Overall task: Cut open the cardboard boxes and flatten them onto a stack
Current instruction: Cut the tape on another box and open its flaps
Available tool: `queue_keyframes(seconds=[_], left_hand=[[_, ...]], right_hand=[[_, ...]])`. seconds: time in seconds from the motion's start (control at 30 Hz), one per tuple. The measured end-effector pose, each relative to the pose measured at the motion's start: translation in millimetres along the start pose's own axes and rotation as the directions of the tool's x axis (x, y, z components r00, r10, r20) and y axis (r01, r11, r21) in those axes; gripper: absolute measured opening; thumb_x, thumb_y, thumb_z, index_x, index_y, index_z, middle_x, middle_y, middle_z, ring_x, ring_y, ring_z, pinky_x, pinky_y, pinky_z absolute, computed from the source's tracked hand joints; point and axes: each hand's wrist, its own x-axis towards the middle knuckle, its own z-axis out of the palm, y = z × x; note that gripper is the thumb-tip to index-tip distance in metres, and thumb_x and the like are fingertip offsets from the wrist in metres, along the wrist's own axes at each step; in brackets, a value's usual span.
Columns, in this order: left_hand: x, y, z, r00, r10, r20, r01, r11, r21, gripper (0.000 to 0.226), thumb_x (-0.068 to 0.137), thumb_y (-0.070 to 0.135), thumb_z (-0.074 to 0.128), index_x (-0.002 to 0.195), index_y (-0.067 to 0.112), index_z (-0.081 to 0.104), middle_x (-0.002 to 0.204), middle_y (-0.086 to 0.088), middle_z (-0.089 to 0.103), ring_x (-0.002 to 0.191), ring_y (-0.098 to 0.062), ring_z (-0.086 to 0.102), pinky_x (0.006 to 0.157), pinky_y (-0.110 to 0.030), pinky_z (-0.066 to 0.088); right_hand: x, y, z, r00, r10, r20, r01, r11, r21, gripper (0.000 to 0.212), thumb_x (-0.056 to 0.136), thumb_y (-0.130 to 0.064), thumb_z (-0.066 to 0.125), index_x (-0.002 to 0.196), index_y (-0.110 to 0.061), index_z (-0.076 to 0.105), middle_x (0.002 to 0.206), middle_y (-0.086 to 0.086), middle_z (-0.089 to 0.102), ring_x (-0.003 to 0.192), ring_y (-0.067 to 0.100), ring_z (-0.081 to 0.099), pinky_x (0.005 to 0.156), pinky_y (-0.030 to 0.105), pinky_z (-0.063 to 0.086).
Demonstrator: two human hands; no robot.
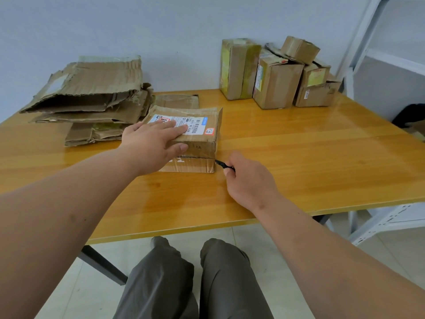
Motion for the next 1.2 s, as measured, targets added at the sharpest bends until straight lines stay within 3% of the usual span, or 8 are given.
queue_keyframes(seconds=[0.27, 0.6, 0.7, 0.8, 0.87, 0.97, 1.1, 1.2], left_hand=[[1.5, -2.0, 2.3, 1.0, 0.007, 0.002, -0.006, 1.0, -0.011, 0.057, 0.097, 0.062, 0.028, 0.151, 0.05, 0.017, 0.161, 0.015, 0.019, 0.15, -0.014, 0.014, 0.12, -0.047, 0.007], [0.7, -2.6, -1.0, 0.999, -0.004, 0.047, 0.005, 1.0, -0.018, 0.057, 0.096, 0.062, 0.028, 0.151, 0.049, 0.015, 0.162, 0.015, 0.016, 0.15, -0.015, 0.012, 0.12, -0.053, 0.006], [-0.1, -5.9, -6.2, 0.996, -0.014, 0.083, 0.02, 0.997, -0.073, 0.058, 0.096, 0.062, 0.03, 0.151, 0.05, 0.016, 0.162, 0.016, 0.014, 0.15, -0.018, 0.013, 0.117, -0.059, 0.017], [-2.7, -8.2, -13.1, 0.995, 0.022, 0.098, -0.012, 0.995, -0.098, 0.058, 0.098, 0.058, 0.032, 0.152, 0.046, 0.017, 0.162, 0.013, 0.016, 0.149, -0.019, 0.018, 0.116, -0.046, 0.028], [-5.0, -8.8, -17.1, 0.995, 0.022, 0.1, -0.014, 0.997, -0.079, 0.056, 0.099, 0.056, 0.034, 0.152, 0.044, 0.021, 0.161, 0.012, 0.023, 0.143, -0.02, 0.03, 0.109, -0.041, 0.036], [-5.1, -6.0, -28.1, 0.995, -0.007, 0.101, 0.009, 1.0, -0.023, 0.054, 0.098, 0.056, 0.042, 0.148, 0.037, 0.034, 0.143, 0.002, 0.05, 0.112, -0.023, 0.054, 0.083, -0.033, 0.047], [0.3, 5.6, -45.9, 0.988, 0.017, 0.155, -0.004, 0.997, -0.081, 0.049, 0.093, 0.052, 0.056, 0.137, 0.031, 0.052, 0.136, -0.001, 0.056, 0.114, -0.023, 0.055, 0.089, -0.031, 0.046], [4.7, 5.0, -52.1, 0.967, 0.018, 0.255, 0.044, 0.971, -0.237, 0.046, 0.093, 0.041, 0.062, 0.137, 0.031, 0.055, 0.136, 0.001, 0.054, 0.103, -0.019, 0.06, 0.078, -0.026, 0.049]], right_hand=[[1.5, -5.2, -4.4, 0.995, 0.055, 0.081, -0.052, 0.997, -0.049, 0.009, 0.098, -0.018, 0.045, 0.092, -0.016, 0.051, 0.076, 0.001, 0.056, 0.073, 0.023, 0.054, 0.062, 0.037, 0.043], [5.8, -15.1, -15.1, 0.981, 0.066, 0.185, -0.028, 0.979, -0.201, 0.009, 0.095, -0.016, 0.045, 0.088, -0.02, 0.049, 0.076, -0.004, 0.048, 0.078, 0.025, 0.052, 0.061, 0.033, 0.035], [7.7, -20.6, -15.8, 0.967, 0.071, 0.245, 0.004, 0.956, -0.294, 0.012, 0.092, -0.014, 0.045, 0.083, -0.022, 0.044, 0.075, -0.004, 0.044, 0.078, 0.024, 0.05, 0.06, 0.032, 0.034], [11.1, -18.7, -16.6, 0.96, 0.118, 0.255, -0.059, 0.972, -0.229, 0.013, 0.091, -0.014, 0.046, 0.08, -0.02, 0.045, 0.078, -0.002, 0.048, 0.079, 0.023, 0.052, 0.059, 0.033, 0.036], [10.4, -12.9, -16.4, 0.964, 0.163, 0.21, -0.141, 0.983, -0.117, 0.011, 0.091, -0.016, 0.046, 0.082, -0.018, 0.05, 0.081, 0.001, 0.055, 0.079, 0.025, 0.055, 0.062, 0.036, 0.043], [4.4, -6.2, -16.7, 0.978, 0.196, 0.074, -0.199, 0.979, 0.035, 0.012, 0.092, -0.02, 0.047, 0.088, -0.016, 0.057, 0.079, 0.004, 0.062, 0.076, 0.026, 0.058, 0.066, 0.041, 0.048], [-3.7, 3.6, -19.9, 0.971, 0.215, -0.101, -0.193, 0.962, 0.194, 0.009, 0.093, -0.019, 0.048, 0.09, -0.022, 0.056, 0.073, -0.002, 0.06, 0.069, 0.022, 0.057, 0.062, 0.038, 0.045], [-9.7, 9.6, -20.6, 0.961, 0.133, -0.243, -0.087, 0.977, 0.193, 0.013, 0.095, -0.016, 0.048, 0.086, -0.023, 0.055, 0.073, -0.006, 0.058, 0.066, 0.018, 0.052, 0.055, 0.032, 0.037]])
